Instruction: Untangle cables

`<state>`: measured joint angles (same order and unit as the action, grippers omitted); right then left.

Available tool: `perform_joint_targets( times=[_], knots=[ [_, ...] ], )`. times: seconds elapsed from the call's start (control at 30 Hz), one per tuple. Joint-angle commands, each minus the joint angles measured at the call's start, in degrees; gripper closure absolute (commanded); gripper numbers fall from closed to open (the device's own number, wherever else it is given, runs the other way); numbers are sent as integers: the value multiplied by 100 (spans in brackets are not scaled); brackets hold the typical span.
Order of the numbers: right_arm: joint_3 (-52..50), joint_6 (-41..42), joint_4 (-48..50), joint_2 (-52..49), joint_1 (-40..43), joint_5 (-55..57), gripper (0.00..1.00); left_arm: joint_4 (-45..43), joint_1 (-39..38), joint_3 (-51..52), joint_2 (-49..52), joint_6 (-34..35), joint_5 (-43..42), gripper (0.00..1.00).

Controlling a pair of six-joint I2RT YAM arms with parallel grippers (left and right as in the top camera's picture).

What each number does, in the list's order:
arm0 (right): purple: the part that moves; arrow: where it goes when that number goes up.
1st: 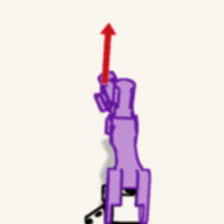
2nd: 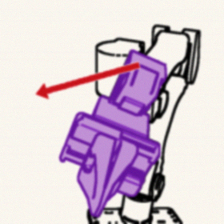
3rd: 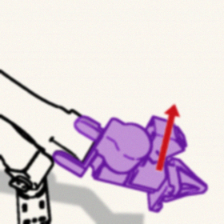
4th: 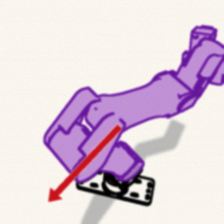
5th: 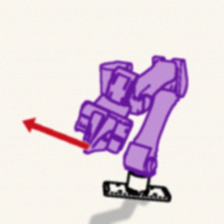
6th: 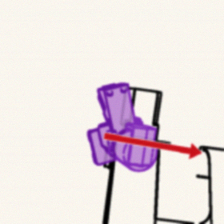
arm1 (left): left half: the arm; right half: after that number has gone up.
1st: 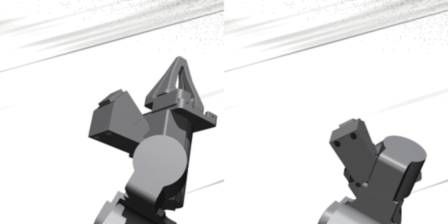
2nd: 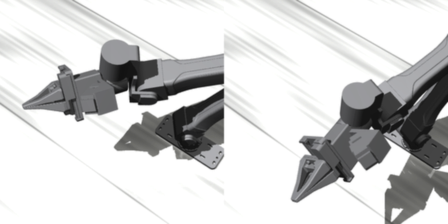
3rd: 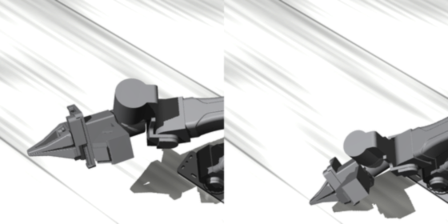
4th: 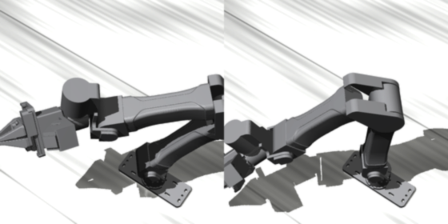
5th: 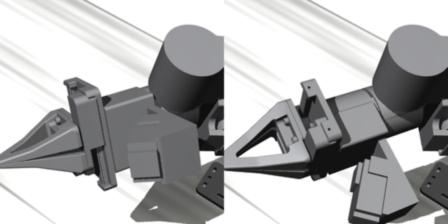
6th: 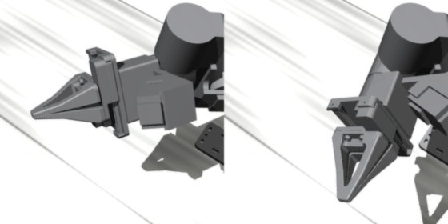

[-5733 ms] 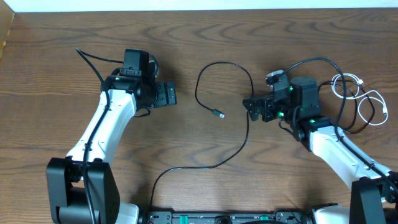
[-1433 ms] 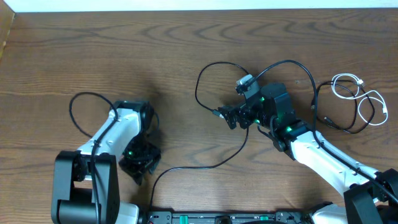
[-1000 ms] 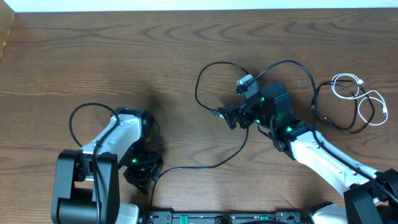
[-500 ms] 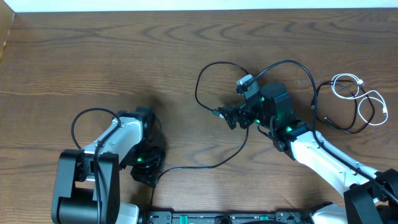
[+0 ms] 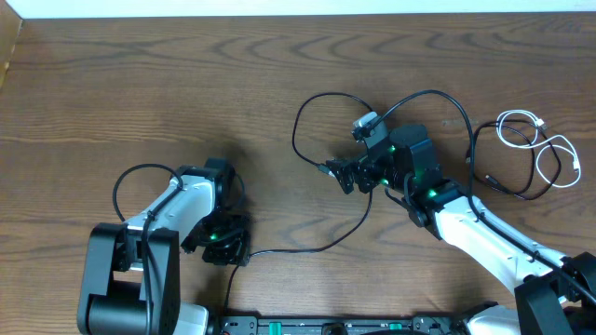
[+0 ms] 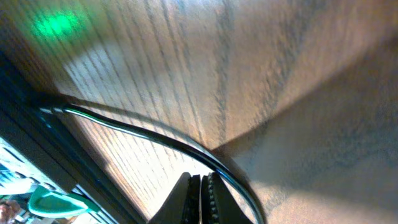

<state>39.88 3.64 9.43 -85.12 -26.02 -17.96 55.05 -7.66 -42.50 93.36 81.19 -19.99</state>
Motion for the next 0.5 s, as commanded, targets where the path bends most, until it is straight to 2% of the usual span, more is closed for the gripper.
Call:
perform_joint_targets(
  times=[0.0, 0.2, 0.47],
  knots=[
    [-20, -70, 2, -39, -33, 46, 1, 24, -9, 28, 22, 308, -208, 93],
    [-20, -72, 0, -39, -33, 46, 1, 511, -9, 26, 22, 1462, -210, 93],
    [-20, -72, 2, -39, -33, 46, 1, 654, -7, 26, 17, 1775, -205, 93]
  ],
)
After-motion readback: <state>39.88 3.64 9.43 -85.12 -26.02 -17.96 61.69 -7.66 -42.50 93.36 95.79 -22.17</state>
